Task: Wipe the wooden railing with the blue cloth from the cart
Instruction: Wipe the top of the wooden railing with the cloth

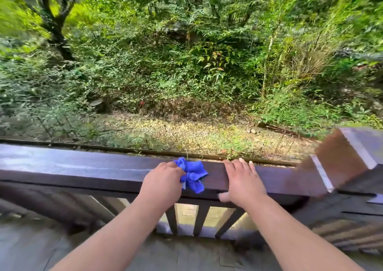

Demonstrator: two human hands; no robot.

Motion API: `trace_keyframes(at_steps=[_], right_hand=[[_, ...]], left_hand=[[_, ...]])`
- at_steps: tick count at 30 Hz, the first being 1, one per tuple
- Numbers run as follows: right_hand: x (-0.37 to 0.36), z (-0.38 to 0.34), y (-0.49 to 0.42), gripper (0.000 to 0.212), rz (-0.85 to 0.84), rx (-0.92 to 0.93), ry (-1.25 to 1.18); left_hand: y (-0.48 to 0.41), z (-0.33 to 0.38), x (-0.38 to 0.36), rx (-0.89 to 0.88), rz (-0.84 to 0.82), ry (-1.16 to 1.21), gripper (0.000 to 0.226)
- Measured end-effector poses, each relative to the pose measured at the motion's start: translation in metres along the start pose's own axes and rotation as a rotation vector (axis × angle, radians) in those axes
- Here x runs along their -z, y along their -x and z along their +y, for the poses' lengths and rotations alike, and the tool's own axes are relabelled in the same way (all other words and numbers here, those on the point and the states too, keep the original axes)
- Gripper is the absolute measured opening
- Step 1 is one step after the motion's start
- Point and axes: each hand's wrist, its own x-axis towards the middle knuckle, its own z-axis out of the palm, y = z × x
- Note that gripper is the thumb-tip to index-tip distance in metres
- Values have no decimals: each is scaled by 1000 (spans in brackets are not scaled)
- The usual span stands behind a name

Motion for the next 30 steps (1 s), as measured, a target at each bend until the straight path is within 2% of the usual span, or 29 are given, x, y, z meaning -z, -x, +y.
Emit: trace_keyframes(at_steps=[5, 12, 16, 19, 24, 30], right_hand=[[-2, 0, -1, 117, 2, -6, 4], [7, -24, -10, 120, -49, -67, -63], [5, -56, -19, 111, -4, 78, -86], [1, -73, -19, 113, 17, 113, -111], [4, -100, -30, 115, 20, 136, -104], [3, -171, -46, 119, 8, 158, -68]], left_hand=[[-1, 7, 1, 26, -6, -5, 24], [-2, 6, 0, 55, -8, 24, 29], [-1, 2, -1, 28, 0, 21, 30], [2, -5, 2, 5, -14, -6, 29], [9, -44, 6, 19, 0, -26, 24], [26, -137, 20, 83, 26, -21, 27]])
